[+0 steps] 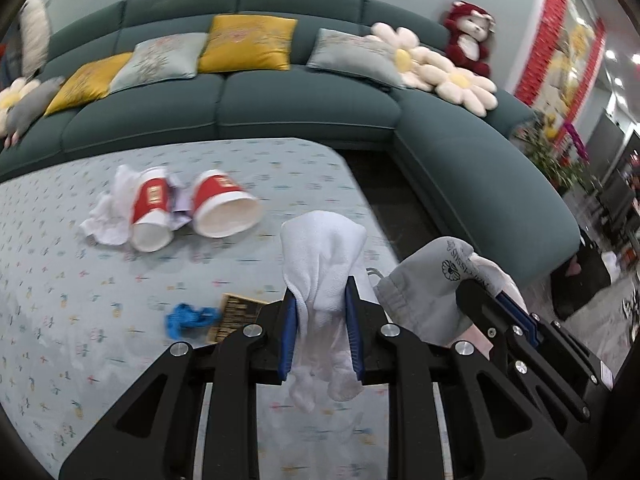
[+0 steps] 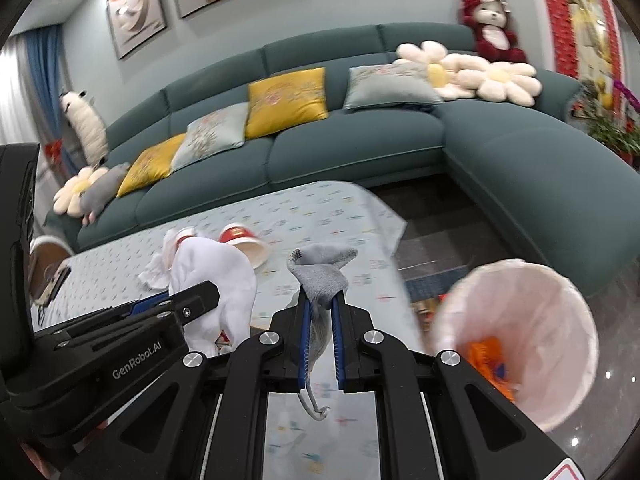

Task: Collect trash
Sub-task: 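Carry glove and sock over the wastebasket and open both tools to drop them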

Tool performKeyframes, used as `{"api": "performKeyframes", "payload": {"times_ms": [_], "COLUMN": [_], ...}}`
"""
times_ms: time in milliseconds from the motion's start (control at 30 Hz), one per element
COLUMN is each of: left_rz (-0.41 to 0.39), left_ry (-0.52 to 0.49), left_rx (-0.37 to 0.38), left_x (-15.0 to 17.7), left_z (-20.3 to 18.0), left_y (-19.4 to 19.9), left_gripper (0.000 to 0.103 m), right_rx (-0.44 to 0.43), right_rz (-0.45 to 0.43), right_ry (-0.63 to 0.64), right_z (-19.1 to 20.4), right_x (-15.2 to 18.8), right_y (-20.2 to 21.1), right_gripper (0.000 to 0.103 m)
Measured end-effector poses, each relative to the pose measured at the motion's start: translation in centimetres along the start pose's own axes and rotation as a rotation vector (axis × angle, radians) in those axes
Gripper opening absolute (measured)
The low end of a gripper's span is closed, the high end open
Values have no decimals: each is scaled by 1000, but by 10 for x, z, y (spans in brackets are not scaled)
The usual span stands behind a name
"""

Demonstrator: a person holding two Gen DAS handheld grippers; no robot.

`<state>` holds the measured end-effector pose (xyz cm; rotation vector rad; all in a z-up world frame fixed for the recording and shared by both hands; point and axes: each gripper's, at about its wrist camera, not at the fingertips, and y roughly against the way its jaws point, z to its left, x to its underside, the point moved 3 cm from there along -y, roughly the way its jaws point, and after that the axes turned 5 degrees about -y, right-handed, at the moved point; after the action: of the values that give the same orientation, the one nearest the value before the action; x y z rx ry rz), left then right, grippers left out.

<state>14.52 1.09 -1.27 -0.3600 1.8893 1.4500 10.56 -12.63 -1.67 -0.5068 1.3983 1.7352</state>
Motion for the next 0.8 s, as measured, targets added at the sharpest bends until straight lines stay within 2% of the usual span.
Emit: {"api": "performKeyframes", "payload": {"times_ms": [400,800], "left_rz": [47,102], "left_ry": [-133,-214], "left_rx": [91,142], "left_x": [8,20], "left_z": [-98,-152], "left_y": [-25,-54], "left_gripper": [21,22], "right_rx": [124,202], "right_rz": [-36,-34], "right_ry": [-107,-196], "right_z": [-97,-162], "right_x": [-4,6], "right_y": [28,32], "right_gripper": [10,10]}}
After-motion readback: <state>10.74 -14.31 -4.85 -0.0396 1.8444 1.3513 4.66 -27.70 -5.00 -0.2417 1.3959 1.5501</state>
